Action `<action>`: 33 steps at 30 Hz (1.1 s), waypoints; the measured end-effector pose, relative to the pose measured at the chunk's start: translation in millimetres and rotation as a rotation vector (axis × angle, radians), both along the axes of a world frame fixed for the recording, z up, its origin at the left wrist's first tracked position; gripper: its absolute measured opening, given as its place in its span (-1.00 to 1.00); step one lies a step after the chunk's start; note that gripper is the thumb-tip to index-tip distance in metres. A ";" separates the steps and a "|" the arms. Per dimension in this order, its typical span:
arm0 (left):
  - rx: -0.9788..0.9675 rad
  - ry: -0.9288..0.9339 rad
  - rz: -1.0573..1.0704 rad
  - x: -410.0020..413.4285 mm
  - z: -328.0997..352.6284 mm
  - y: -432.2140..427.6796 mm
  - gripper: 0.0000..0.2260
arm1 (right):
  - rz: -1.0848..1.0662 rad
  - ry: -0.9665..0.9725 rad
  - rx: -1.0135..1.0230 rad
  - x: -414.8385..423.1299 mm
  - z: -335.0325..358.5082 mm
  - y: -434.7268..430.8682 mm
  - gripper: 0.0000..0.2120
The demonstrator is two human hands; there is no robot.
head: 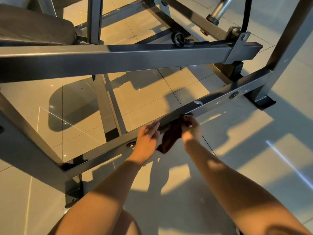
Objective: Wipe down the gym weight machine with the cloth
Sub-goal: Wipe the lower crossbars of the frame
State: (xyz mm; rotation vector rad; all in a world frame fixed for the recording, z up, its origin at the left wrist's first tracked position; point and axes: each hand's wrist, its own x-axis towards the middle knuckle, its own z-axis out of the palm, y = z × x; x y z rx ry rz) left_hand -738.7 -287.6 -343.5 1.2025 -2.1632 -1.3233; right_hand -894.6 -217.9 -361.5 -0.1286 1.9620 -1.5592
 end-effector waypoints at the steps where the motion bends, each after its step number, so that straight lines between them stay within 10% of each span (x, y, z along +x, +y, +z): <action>1: 0.006 0.020 0.002 0.0 -1.0 -0.3 -0.65 | -0.048 0.019 0.032 -12.5 3.3 1.6 -0.63; 10: -0.096 -0.055 0.028 -7.5 -6.1 1.0 -0.65 | 0.212 -0.054 -0.245 37.8 8.6 -6.9 -0.70; 21: -0.264 -0.125 0.086 -17.3 -7.6 4.0 -0.71 | -0.012 -0.100 0.011 -7.2 17.0 -5.9 -0.72; 25: -0.295 -0.185 0.022 -35.9 1.0 5.7 -0.66 | 0.219 0.002 0.079 -5.0 19.4 -1.0 -0.71; 33: -0.243 -0.203 -0.031 -64.0 4.4 -0.6 -0.62 | 0.018 0.320 0.030 -37.6 16.7 3.9 -0.68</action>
